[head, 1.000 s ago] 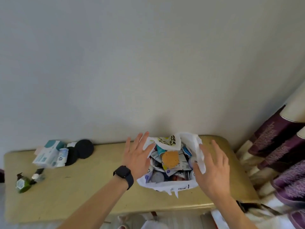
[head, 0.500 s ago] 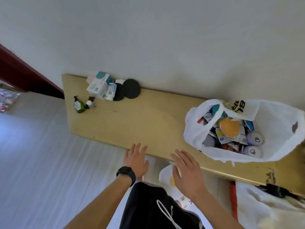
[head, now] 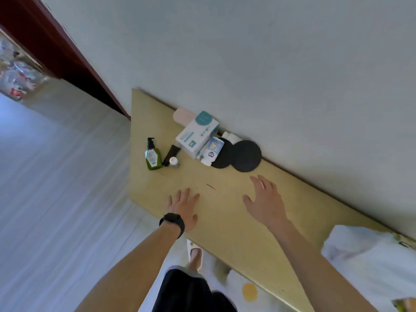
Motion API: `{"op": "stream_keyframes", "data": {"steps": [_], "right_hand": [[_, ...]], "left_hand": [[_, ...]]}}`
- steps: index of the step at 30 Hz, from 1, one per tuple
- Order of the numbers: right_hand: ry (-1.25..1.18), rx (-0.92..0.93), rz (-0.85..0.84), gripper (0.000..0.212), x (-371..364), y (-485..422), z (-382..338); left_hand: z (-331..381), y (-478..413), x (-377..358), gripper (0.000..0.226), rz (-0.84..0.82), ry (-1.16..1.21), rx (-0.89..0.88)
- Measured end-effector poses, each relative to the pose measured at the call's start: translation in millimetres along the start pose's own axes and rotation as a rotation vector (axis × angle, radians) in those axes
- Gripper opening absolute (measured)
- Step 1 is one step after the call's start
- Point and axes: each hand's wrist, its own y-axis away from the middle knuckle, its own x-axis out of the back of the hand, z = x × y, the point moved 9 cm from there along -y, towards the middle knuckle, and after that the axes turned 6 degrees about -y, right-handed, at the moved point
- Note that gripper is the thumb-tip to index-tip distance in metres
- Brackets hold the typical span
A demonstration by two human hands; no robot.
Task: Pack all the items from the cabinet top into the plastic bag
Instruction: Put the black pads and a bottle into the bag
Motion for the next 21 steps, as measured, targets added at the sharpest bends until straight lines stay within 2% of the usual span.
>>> {"op": "stream_keyframes", "data": {"steps": [5,8,10,12,14,18,21], "right_hand": [[-0.083,-0.179,0.024,0.098,17.9,-99.9,-17.0],[-0.209,-0.311,0.035,0.104,10.5,-137.5,-11.6],[-0.144,-0.349,0.028,0.092,1.6,-147.5,-5.7],[-0.105,-0.331,0.045,0.058,-5.5,-146.9,-1.2],[-0.201,-0.341,0.058,0.03,-15.6,-129.3,5.9],[-0.403,-0.521,0.099,0.024,-39.1,-65.7,35.2],[-0.586,-0.628,0.044,0.053,-59.8,-45.8,41.3]], "left_hand": [[-30.0,-15.5,-5.2,0.079,-0.078,-0.032,-0.025],[-30.8,-21.2,-8.1,0.083,-0.077,-0.006,-0.035],[-31.3,-24.5,-8.6,0.082,-0.086,0.001,-0.038],[-33.0,-24.5,-9.3,0.081,-0.099,-0.007,-0.039],[-35.1,-22.9,-10.0,0.08,-0.095,-0.023,-0.036],[-31.8,-22.3,-11.1,0.082,-0.094,-0.06,-0.044],[-27.8,-22.2,-10.9,0.084,-0.102,-0.074,-0.054]]}}
